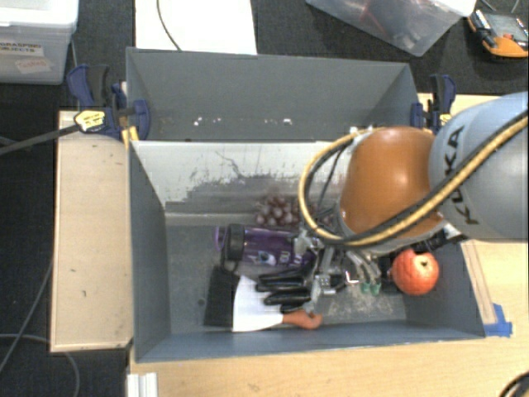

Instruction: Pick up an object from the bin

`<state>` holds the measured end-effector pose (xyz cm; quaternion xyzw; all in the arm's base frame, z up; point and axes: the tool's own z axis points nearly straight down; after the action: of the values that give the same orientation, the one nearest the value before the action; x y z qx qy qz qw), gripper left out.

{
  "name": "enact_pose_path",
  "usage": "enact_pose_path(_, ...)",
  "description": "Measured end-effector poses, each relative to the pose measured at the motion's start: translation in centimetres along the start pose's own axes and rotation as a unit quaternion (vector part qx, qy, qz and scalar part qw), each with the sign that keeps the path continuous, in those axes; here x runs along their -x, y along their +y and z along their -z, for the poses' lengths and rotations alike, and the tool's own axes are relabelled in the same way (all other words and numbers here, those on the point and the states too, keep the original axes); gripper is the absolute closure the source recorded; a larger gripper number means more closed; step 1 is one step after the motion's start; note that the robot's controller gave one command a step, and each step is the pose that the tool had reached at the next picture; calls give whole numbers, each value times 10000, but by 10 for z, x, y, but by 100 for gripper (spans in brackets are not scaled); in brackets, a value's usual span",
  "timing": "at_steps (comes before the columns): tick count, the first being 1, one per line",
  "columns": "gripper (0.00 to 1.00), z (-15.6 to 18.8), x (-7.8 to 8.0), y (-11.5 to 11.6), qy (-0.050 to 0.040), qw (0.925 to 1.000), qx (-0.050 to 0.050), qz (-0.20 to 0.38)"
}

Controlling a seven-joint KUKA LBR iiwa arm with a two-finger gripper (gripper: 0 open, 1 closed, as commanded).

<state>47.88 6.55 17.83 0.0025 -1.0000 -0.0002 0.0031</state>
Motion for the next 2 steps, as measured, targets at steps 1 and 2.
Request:
enact_pose_path(1, 0, 4, 2, 0, -41, 10000, 3, -23)
enact_pose_path(2, 0, -84, 73, -39, -139, 9987, 1, 495)
